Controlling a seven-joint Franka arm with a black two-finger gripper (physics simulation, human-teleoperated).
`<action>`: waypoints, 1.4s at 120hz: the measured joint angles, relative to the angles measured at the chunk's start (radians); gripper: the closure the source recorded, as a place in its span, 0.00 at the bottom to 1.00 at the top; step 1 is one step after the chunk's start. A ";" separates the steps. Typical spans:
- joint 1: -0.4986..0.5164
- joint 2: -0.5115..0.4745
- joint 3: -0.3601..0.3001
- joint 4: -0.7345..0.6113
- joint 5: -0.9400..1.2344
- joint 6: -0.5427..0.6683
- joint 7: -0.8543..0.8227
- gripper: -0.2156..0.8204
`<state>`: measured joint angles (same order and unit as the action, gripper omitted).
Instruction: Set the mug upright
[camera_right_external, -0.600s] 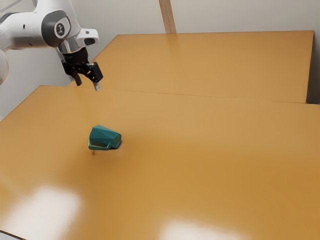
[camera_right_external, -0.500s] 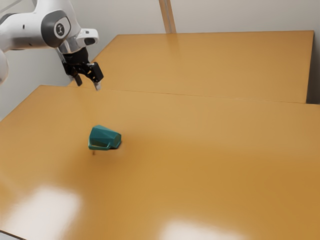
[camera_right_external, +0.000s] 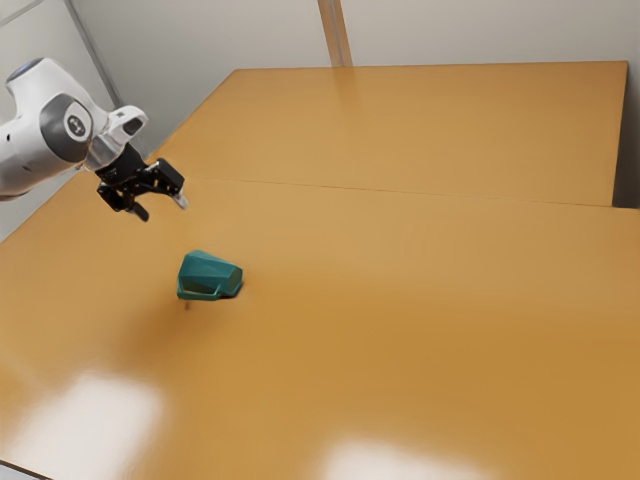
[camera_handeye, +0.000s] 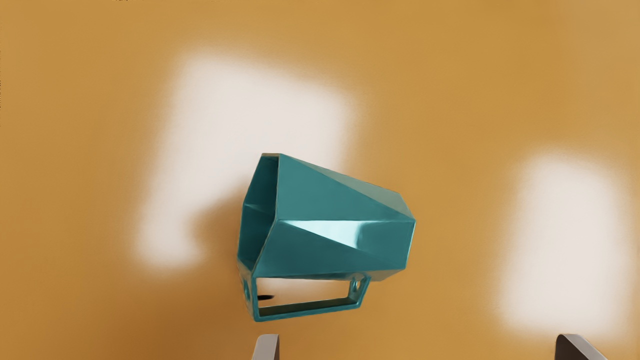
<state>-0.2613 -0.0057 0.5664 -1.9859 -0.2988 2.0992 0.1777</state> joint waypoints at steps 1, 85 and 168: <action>0.001 -0.001 0.003 -0.006 -0.011 0.008 0.001 0.21; -0.041 0.095 0.027 -0.232 -0.549 0.346 0.485 0.21; -0.018 0.170 0.027 -0.236 -0.622 0.380 0.723 0.21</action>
<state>-0.2798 0.1643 0.5938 -2.2218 -0.9210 2.4796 0.9010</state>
